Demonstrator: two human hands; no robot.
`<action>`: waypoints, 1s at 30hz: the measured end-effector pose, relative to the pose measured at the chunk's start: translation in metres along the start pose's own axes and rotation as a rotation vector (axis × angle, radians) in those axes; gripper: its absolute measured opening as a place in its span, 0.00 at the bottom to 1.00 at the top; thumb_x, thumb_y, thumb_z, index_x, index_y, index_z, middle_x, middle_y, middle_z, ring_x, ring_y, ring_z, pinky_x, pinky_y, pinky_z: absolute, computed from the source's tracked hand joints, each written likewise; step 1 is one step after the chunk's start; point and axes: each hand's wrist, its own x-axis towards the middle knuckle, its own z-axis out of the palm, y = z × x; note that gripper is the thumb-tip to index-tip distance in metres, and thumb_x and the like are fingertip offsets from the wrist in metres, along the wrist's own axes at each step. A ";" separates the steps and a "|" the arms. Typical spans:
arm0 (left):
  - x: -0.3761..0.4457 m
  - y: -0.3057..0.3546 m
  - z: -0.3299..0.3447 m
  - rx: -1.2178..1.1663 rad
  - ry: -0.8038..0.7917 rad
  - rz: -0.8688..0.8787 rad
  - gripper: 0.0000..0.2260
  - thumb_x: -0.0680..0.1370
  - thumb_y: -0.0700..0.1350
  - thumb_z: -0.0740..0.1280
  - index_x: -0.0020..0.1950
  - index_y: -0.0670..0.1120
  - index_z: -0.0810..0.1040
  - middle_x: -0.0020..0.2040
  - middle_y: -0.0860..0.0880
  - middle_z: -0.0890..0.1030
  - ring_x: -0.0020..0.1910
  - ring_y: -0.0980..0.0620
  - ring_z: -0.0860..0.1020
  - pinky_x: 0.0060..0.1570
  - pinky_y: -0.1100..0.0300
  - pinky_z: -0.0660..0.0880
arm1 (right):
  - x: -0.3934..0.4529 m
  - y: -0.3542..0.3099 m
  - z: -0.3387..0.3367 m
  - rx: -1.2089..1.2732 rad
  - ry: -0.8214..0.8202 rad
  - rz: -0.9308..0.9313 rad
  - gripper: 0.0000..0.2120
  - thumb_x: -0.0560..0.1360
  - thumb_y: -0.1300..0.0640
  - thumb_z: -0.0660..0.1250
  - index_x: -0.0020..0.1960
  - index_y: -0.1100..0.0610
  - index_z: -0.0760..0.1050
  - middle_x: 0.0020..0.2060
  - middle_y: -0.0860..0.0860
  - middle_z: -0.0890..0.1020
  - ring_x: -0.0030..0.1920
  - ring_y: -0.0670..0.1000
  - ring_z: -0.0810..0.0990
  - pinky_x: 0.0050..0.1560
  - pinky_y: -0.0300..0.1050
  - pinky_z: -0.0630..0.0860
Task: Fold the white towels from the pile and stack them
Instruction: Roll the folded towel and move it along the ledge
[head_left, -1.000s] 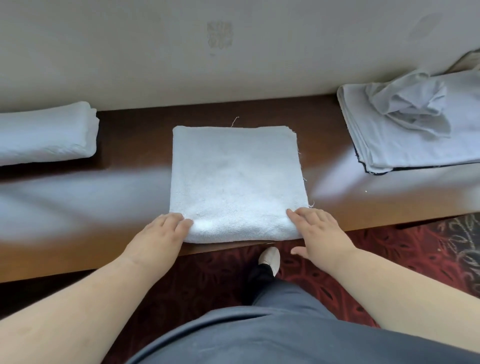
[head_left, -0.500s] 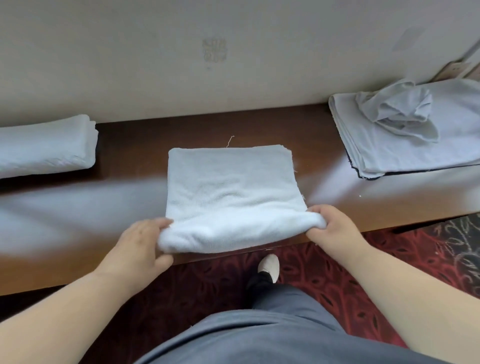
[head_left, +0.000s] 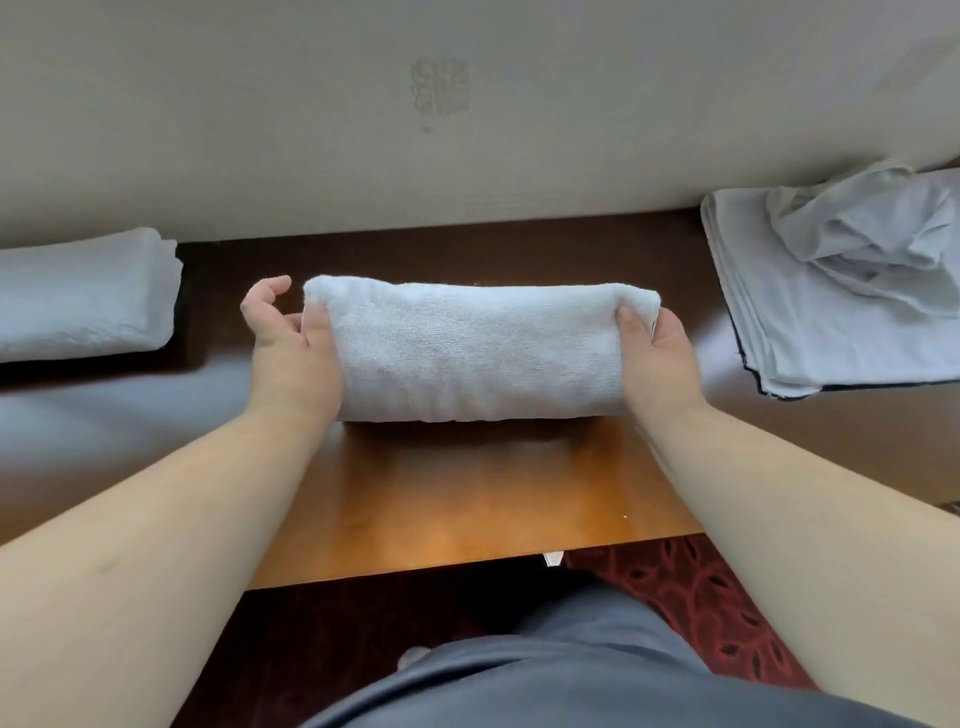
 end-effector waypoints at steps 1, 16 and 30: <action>0.009 -0.002 0.006 0.036 0.015 -0.017 0.16 0.81 0.56 0.55 0.68 0.58 0.59 0.46 0.57 0.74 0.41 0.62 0.73 0.38 0.64 0.64 | 0.008 0.000 0.005 -0.021 0.002 0.008 0.09 0.73 0.34 0.62 0.47 0.37 0.75 0.42 0.36 0.82 0.44 0.36 0.79 0.45 0.38 0.73; 0.040 -0.029 0.049 0.495 0.030 -0.286 0.07 0.81 0.58 0.51 0.56 0.58 0.64 0.37 0.49 0.73 0.41 0.40 0.73 0.44 0.51 0.67 | 0.070 0.024 0.043 -0.428 -0.128 0.129 0.30 0.79 0.35 0.56 0.72 0.54 0.69 0.69 0.49 0.75 0.68 0.55 0.72 0.57 0.42 0.62; -0.007 0.028 0.072 0.746 -0.465 0.685 0.23 0.83 0.52 0.50 0.78 0.50 0.59 0.78 0.47 0.59 0.78 0.45 0.54 0.75 0.46 0.51 | -0.001 -0.046 0.082 -0.684 -0.300 -0.801 0.23 0.80 0.53 0.61 0.74 0.51 0.68 0.73 0.53 0.70 0.75 0.57 0.63 0.75 0.57 0.58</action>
